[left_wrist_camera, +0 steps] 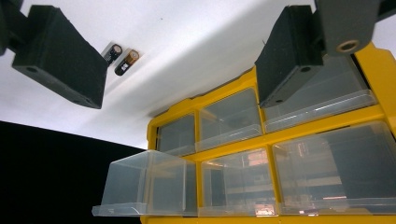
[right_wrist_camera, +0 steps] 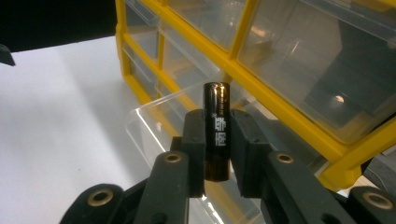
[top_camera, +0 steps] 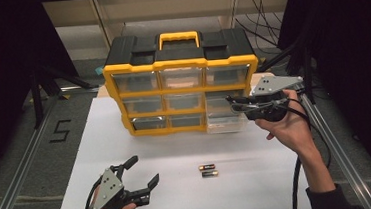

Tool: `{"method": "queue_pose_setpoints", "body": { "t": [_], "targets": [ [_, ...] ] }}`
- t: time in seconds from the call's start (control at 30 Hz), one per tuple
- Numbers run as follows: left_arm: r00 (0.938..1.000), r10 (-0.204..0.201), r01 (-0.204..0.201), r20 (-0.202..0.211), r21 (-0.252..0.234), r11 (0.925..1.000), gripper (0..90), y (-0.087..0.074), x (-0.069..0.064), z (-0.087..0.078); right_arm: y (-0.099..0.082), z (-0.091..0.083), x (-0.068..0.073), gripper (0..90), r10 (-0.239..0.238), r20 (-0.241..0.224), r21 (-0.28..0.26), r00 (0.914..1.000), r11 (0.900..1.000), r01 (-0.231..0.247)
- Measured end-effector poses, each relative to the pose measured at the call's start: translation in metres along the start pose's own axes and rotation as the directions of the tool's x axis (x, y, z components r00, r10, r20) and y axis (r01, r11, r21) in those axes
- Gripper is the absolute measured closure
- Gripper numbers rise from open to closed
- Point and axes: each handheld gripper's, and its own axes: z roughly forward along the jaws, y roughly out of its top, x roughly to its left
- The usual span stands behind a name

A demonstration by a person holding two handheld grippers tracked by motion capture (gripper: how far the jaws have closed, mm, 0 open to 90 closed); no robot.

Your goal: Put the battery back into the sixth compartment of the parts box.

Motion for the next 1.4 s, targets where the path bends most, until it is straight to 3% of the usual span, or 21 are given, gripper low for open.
{"method": "queue_pose_setpoints", "body": {
  "t": [0.53, 0.87, 1.07, 1.27, 1.3, 1.4],
  "targets": [
    [1.0, -0.002, 0.002, 0.001, -0.002, 1.0, 16.3, 0.0, 0.0, 0.0, -0.005, 0.013, -0.007, 76.8, -0.005, 0.024, 0.049, 0.9997, 0.9988, 0.004],
    [1.0, -0.003, 0.003, 0.001, -0.003, 1.0, 16.3, 0.0, 0.0, 0.0, -0.009, 0.024, -0.005, 75.9, -0.009, 0.004, 0.093, 1.0, 0.9957, 0.008],
    [1.0, -0.002, 0.002, 0.002, -0.002, 1.0, 16.3, 0.0, 0.0, 0.0, -0.006, 0.021, -0.002, 68.9, 0.0, 0.005, 0.085, 1.0, 0.9964, 0.0],
    [1.0, 0.0, 0.0, 0.001, -0.003, 1.0, 16.3, 0.0, 0.0, -0.001, 0.003, 0.013, 0.005, 52.4, -0.008, 0.02, 0.036, 0.9998, 0.9993, 0.007],
    [1.0, 0.001, -0.001, 0.001, -0.003, 1.0, 16.3, 0.0, 0.001, -0.001, 0.005, 0.012, 0.01, 47.1, -0.004, 0.011, 0.018, 0.9999, 0.9998, 0.004],
    [1.0, -0.001, 0.001, -0.001, -0.006, 1.0, 16.3, 0.001, 0.001, -0.001, 0.007, 0.011, 0.015, 42.2, -0.011, -0.003, 0.018, 0.9999, 0.9998, 0.011]
  ]
}}
